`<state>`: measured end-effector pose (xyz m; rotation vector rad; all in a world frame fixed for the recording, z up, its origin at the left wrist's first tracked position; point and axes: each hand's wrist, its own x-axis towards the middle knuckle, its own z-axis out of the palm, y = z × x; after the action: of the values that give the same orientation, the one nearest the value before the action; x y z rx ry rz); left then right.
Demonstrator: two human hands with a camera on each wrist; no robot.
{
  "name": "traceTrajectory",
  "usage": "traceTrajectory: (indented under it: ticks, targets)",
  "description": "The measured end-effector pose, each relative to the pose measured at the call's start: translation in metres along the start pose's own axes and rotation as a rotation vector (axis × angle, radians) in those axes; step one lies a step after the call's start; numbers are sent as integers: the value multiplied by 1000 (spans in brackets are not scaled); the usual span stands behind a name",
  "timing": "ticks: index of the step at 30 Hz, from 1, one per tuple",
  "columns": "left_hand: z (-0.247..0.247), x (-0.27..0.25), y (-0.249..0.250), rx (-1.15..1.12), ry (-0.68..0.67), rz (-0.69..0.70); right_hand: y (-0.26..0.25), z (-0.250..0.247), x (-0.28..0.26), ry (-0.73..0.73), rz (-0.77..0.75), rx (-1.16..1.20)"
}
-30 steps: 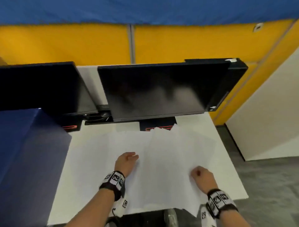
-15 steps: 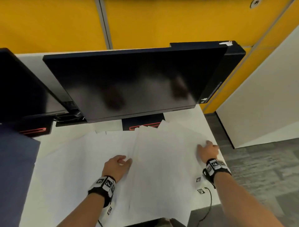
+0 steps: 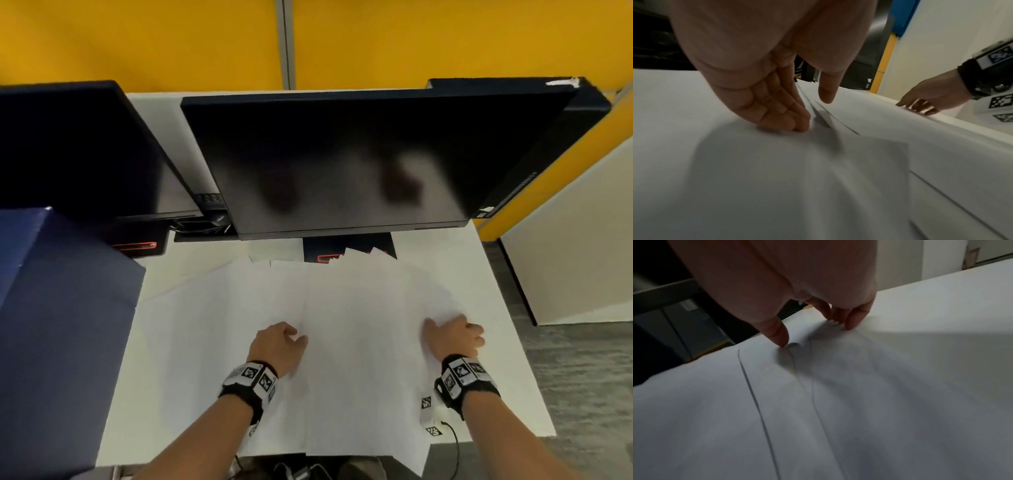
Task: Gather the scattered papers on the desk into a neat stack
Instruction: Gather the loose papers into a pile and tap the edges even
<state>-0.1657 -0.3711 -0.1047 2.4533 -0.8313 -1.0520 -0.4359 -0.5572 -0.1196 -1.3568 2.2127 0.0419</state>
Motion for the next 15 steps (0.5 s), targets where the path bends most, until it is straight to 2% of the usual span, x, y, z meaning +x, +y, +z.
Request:
traceTrajectory:
  ticks: [2, 5, 7, 8, 10, 12, 13, 15]
  targets:
    - [11, -5, 1, -41, -15, 22, -4, 12, -12, -61, -80, 63]
    - [17, -9, 0, -66, -22, 49, -11, 24, -28, -217, -337, 177]
    - [8, -12, -8, -61, -13, 27, -5, 21, -33, -214, -411, 157]
    - [3, -14, -13, -55, -11, 11, 1, 17, -34, -160, -377, 120]
    - [-3, -20, -23, -3, -32, 2, 17, 7, -39, -68, -184, 29]
    - [3, -30, -27, 77, -74, 19, 29, 7, -53, -84, -9, -47]
    - [10, -35, -26, 100, -90, 31, 32, 12, -62, -113, 8, -54]
    - [23, -46, -23, 147, -134, 79, 37, 26, -79, -198, -72, -45]
